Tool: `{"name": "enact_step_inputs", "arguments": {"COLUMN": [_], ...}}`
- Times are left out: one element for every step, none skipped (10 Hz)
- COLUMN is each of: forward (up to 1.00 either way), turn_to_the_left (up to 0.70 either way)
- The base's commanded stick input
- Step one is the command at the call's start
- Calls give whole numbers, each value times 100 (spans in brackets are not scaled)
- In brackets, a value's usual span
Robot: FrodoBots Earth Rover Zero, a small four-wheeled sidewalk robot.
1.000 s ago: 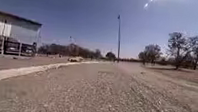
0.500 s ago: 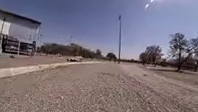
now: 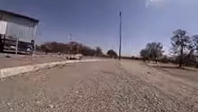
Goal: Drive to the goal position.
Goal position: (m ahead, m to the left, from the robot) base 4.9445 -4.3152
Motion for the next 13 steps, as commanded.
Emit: {"name": "enact_step_inputs", "arguments": {"forward": [70,70,70,70,70,70,70,70,70,70,70,70,70], "turn_to_the_left": [0,0,0,0,0,0,0,0,0,0,0,0,0]}}
